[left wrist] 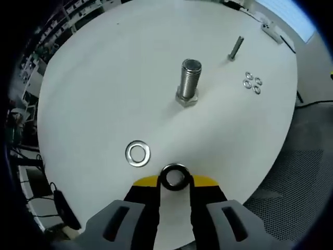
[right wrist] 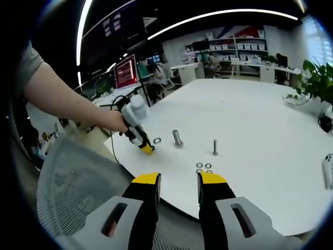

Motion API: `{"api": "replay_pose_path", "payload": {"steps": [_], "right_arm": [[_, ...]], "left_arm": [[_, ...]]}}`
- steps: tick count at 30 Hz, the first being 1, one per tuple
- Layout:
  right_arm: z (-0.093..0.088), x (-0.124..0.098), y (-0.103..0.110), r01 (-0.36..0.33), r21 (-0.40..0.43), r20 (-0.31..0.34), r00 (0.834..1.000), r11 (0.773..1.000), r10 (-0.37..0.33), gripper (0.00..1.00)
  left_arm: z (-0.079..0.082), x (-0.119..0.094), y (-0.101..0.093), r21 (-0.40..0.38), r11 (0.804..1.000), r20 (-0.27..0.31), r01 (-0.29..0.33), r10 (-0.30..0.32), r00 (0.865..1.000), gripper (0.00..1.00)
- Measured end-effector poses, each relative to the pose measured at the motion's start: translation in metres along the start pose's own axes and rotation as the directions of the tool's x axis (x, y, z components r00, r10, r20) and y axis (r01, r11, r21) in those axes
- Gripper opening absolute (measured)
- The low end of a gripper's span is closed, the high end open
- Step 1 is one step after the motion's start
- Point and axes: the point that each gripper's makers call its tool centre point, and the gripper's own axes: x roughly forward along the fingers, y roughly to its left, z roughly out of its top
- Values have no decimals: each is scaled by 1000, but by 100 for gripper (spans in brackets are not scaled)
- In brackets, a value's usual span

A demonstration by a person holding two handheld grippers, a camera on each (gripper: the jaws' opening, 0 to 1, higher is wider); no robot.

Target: Place the washer onto the threaded stud by aligning its center hole with the stud, sliding it down to the base, and recovering from edge contact or off-axis alignment until the washer reaches the visible bottom stop.

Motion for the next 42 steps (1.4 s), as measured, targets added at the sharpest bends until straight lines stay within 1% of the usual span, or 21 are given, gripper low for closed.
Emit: {"api": "replay_pose_path", "payload": {"steps": [4,7,9,10,12,15,19,21,24,31,36,39,42], "right_arm": [[0,0,0,-2,-2,-2,1000,1000,2,31],[0,0,0,0,0,0,1000,1000,0,31],[0,0,0,0,2,1,1000,1000,0,31],[0,0,0,-1,1,-2,1000,1000,1,31],[-1,0,1,-3,-3,-6,1000,1000,3,31],[0,0,0,-2,0,0,1000,1000,2,31],[0,0,0,-1,-1,-3,1000,1000,1,31],[0,0,0,-1,-1,0,1000,1000,1,31],[0,0,0,1,0,1,1000,1000,-1,31],[1,0,-2,7,2,4,1000,1000,-7,31],[1,-1,-2,8,1,4,1000,1000,-8,31],[2,-1,-3,13,6,9,1000,1000,-13,31],[1,-1,-4,16,6,10,1000,1000,-16,31]], "left_arm": [[12,-9,0,1,1000,39,7,-7,999,19],[23,-15,3,25,1000,71,-8,6,997,19],[32,-20,4,8,1000,103,-2,1,995,19],[40,-25,2,0,1000,129,7,-7,992,19],[49,-30,1,6,1000,148,8,-8,989,19],[67,-39,-2,49,999,174,5,-13,985,19],[83,-46,-5,77,997,192,4,-19,981,19],[89,-48,-7,88,996,195,3,-20,981,19],[96,-47,-9,117,993,193,-1,-21,981,19],[109,-41,-11,138,990,184,-4,-22,983,19],[114,-37,-14,158,987,171,-2,-25,985,19],[114,-32,-17,191,982,148,-5,-23,989,19],[114,-29,-16,204,979,141,-12,-17,990,19]]}}
